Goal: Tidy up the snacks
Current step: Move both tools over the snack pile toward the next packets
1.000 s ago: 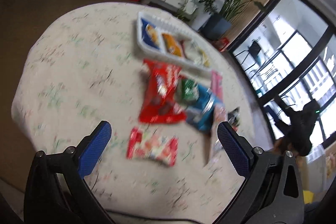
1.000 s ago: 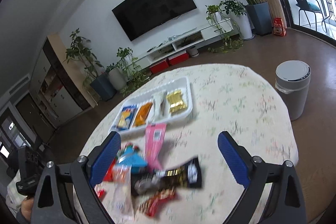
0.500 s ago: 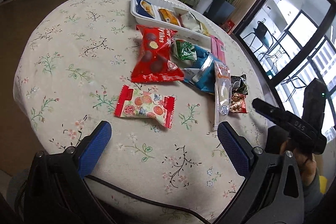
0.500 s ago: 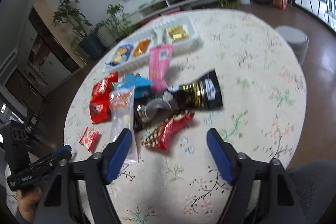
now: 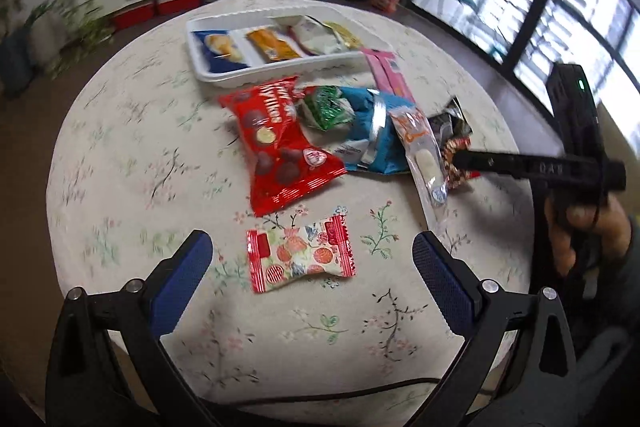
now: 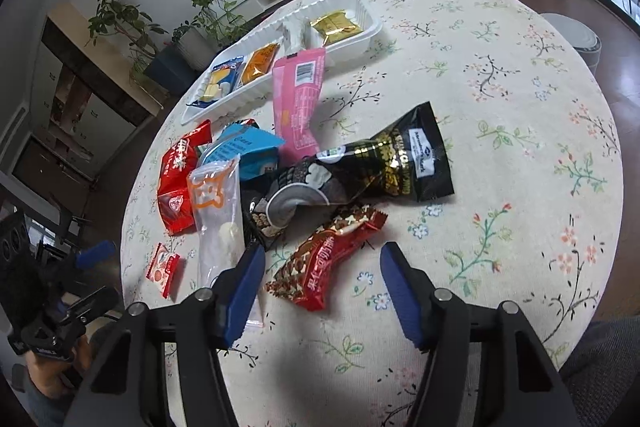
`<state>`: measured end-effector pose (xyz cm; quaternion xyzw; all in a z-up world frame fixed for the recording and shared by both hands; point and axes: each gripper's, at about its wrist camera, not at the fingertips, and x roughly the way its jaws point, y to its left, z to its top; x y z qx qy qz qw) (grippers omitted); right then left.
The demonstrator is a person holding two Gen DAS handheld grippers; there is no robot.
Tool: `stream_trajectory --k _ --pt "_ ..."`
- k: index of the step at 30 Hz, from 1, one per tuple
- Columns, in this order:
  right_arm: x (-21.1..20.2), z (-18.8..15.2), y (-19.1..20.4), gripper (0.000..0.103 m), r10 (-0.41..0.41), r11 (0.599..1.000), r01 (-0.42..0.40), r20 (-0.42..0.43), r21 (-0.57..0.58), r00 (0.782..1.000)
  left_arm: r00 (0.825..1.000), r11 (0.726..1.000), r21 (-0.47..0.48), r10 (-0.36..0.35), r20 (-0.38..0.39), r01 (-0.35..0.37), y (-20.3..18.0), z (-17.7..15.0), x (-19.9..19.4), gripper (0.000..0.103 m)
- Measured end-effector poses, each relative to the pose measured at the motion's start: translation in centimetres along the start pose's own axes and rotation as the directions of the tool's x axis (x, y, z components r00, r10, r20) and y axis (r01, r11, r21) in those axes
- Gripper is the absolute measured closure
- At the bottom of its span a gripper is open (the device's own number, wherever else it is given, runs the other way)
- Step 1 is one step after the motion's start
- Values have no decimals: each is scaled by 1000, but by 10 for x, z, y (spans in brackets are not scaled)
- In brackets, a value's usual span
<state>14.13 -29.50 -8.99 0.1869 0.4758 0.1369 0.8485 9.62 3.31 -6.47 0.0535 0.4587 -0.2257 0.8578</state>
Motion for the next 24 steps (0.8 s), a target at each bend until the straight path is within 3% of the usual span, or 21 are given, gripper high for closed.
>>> stream_trajectory --k 3,8,15,19,22,24 --pt "2 4 0 43 1 1000 -1 -9 1 1000 997 989 139 -48 -66 57 -3 5 11 5" --pt "4 6 2 45 -8 1000 7 -19 -20 1000 980 955 268 -74 -186 123 -5 1 33 30" --pt "6 10 3 45 -3 999 1 -50 -39 999 966 859 480 -62 -250 179 -12 3 45 33" --pt "7 12 4 45 -6 999 3 -63 -46 998 958 834 521 -30 -286 181 -9 7 54 33" --pt "8 13 5 45 -15 999 11 -70 -47 997 947 813 545 -23 -321 204 -13 5 64 42" --pt "9 15 5 45 -16 999 13 -73 -44 997 945 814 540 -32 -324 213 -12 5 65 45"
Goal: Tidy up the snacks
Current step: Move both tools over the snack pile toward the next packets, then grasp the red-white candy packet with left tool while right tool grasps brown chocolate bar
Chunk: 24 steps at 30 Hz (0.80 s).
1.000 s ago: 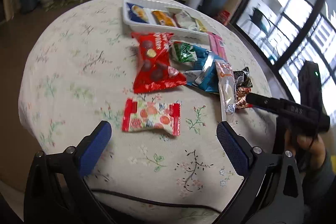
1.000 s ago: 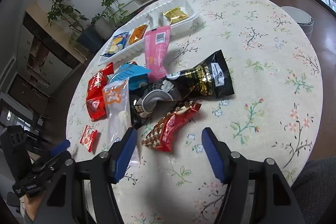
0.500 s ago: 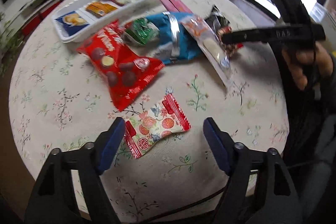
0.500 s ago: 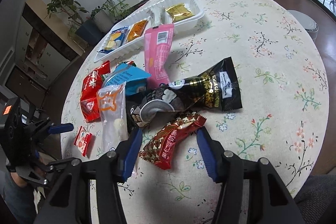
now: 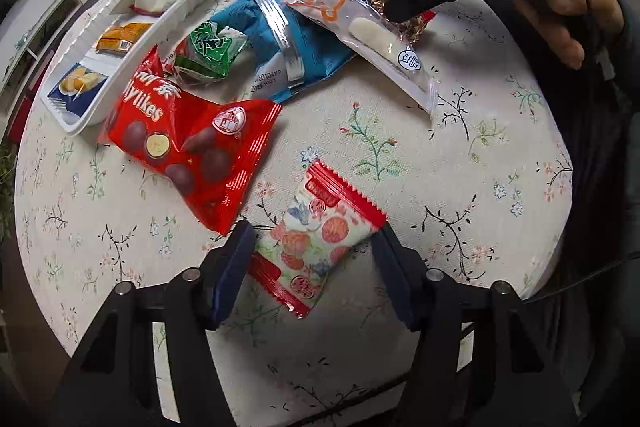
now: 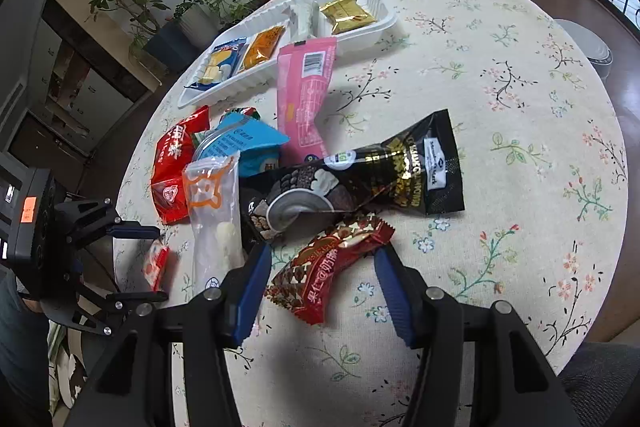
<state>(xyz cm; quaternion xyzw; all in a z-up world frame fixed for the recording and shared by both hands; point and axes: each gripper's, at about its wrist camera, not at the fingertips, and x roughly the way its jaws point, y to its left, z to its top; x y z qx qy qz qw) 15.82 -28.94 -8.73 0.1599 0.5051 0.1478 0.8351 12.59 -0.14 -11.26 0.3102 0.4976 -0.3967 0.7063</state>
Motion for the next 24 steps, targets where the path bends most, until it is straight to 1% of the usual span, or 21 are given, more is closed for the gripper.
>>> stream_trajectory --k 2,10,15,19,21,22,23,24 --pt "1 1 0 45 0 1000 0 -1 3 1000 1000 1000 -4 -7 4 7 2 -1 0 47" --pt "3 3 3 45 -15 1000 15 2 -1 1000 1000 999 -34 -13 6 13 -5 -2 1 47" --pt "4 3 4 45 -21 1000 21 6 -4 1000 999 992 -125 -30 17 31 -6 -3 -1 47" --pt "5 3 4 48 -27 1000 27 9 -7 1000 998 969 -239 -58 29 63 3 -2 -3 48" --pt "5 3 3 48 -25 1000 25 10 -4 1000 998 963 -264 -55 30 61 5 -1 -3 48" --pt "5 3 2 49 -23 1000 23 9 -1 1000 998 961 -269 -50 28 55 4 -1 -3 49" --pt "5 3 2 49 -23 1000 23 9 -1 1000 999 962 -268 -38 24 43 3 0 -3 55" --pt "5 3 2 49 -26 1000 26 9 -5 1000 1000 963 -269 -23 19 28 3 0 -3 59"
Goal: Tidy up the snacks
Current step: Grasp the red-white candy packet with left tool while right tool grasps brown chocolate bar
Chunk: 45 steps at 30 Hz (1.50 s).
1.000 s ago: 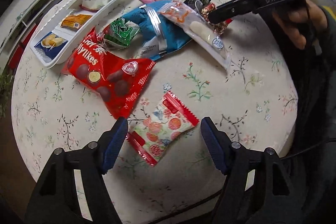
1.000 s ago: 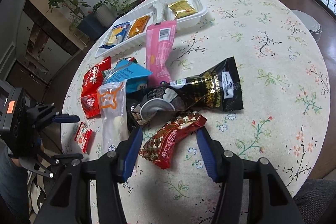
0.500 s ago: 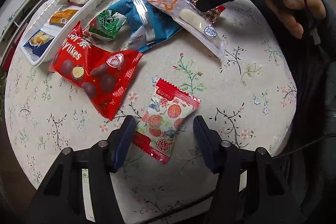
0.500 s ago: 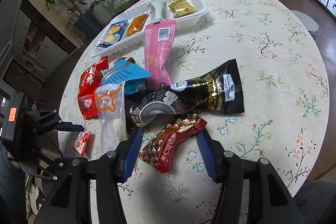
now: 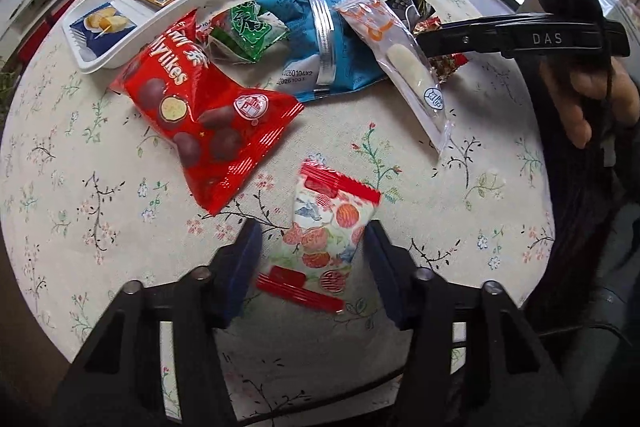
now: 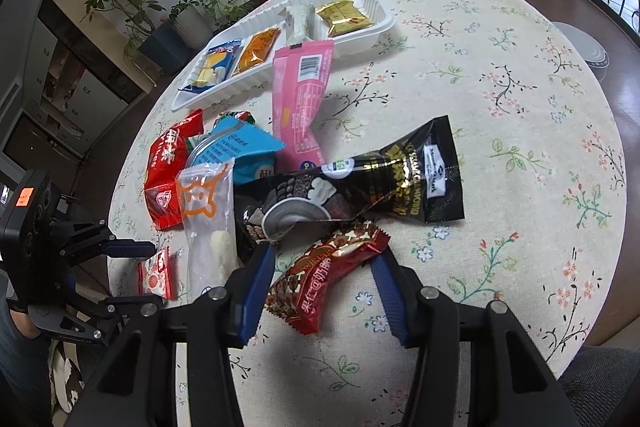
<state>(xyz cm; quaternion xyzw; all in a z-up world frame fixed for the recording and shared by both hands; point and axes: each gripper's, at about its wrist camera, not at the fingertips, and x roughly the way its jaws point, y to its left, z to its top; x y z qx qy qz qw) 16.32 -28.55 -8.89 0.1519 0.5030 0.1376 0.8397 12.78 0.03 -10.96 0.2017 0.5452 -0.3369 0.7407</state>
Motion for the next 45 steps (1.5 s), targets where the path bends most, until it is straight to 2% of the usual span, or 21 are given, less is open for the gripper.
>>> stream_trajectory --k 2,7,12,15,18,20,25,31,36,45 --pt "0 0 1 49 -9 1000 9 0 -10 1000 1000 1000 -13 -4 0 4 1 0 0 65" --pt "0 -1 3 49 -20 1000 20 2 -23 1000 1000 1000 -11 -6 0 6 -3 -4 -2 65" --pt "1 -3 6 54 -42 998 42 2 -41 999 1000 1000 -18 4 -1 -4 -5 -3 0 65" --pt "1 -2 4 59 -47 998 47 1 -41 999 1000 999 -33 9 -4 -9 -6 -2 0 65" --pt "0 -2 0 72 -60 997 60 1 -39 998 999 998 -44 33 -5 -33 -6 -2 0 70" --pt "-1 -1 -4 84 -60 998 60 0 -28 998 999 998 -51 49 -3 -49 -7 -2 0 71" --pt "-4 -4 -10 86 -38 999 38 3 -12 999 997 995 -63 76 9 -76 -10 -3 0 72" --pt "-9 -12 -10 87 -11 1000 11 4 -5 1000 997 993 -104 65 42 -60 -13 -12 -5 72" --pt "-14 -18 -7 87 13 1000 -13 7 -5 1000 995 986 -166 31 91 -16 -11 -22 -14 72" --pt "-35 -21 1 88 66 998 -66 45 -8 997 975 957 -278 -25 220 87 -6 -37 -37 73"
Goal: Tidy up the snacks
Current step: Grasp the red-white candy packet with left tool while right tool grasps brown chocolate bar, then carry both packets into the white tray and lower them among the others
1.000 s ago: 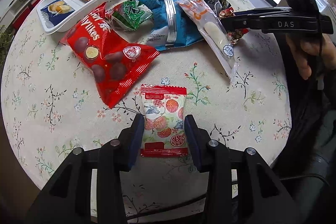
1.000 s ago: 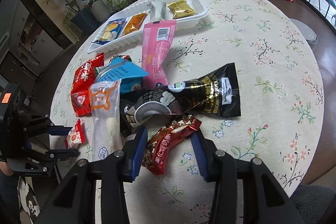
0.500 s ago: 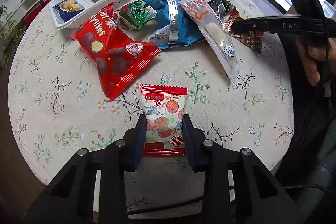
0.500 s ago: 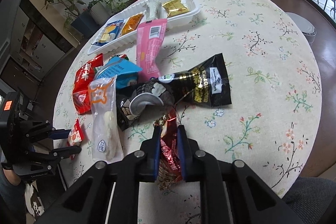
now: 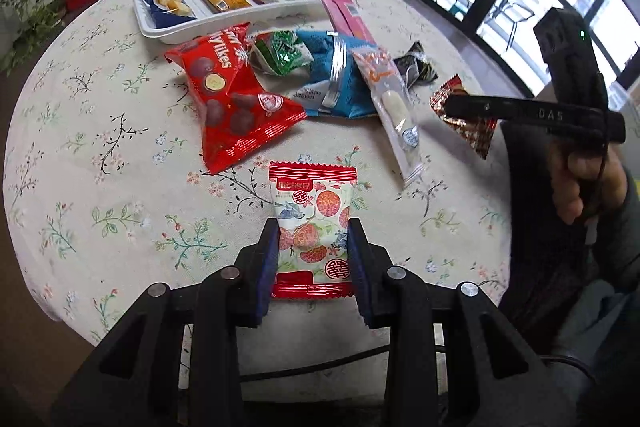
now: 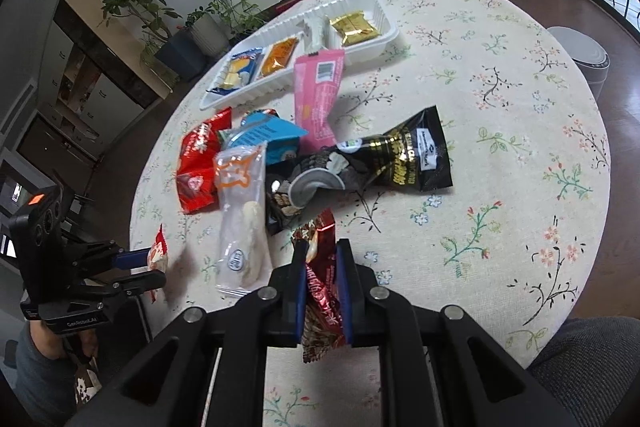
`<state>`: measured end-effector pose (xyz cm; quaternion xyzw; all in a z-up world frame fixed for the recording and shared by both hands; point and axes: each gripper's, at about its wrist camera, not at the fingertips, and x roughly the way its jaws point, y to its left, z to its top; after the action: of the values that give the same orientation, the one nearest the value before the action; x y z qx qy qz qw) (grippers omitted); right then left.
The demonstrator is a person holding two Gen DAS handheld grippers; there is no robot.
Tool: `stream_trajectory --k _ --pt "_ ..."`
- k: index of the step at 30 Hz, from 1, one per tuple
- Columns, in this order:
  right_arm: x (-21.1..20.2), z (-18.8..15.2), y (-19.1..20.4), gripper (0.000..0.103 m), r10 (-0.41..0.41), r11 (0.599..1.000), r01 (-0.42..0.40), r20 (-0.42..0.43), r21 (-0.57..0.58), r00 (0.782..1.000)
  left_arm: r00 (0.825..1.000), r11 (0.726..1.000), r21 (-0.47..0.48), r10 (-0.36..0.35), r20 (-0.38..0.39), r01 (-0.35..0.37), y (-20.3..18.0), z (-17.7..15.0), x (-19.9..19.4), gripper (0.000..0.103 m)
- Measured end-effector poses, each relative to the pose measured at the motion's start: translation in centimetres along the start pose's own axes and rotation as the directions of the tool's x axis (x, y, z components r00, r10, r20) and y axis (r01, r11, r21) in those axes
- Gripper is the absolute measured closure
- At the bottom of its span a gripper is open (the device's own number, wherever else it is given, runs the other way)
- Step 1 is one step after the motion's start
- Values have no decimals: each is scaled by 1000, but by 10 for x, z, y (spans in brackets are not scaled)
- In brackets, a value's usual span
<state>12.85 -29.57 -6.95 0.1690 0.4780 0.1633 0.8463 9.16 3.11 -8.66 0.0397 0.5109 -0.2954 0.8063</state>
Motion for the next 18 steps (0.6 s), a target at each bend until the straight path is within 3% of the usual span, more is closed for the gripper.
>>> stream_trajectory --k 9,18 --pt "-18 11 2 88 34 999 -35 49 12 998 993 995 -64 -63 99 70 0 14 -18 73" --pt "-26 27 -12 88 32 999 -36 87 40 996 975 983 -125 -109 194 135 11 43 -30 73"
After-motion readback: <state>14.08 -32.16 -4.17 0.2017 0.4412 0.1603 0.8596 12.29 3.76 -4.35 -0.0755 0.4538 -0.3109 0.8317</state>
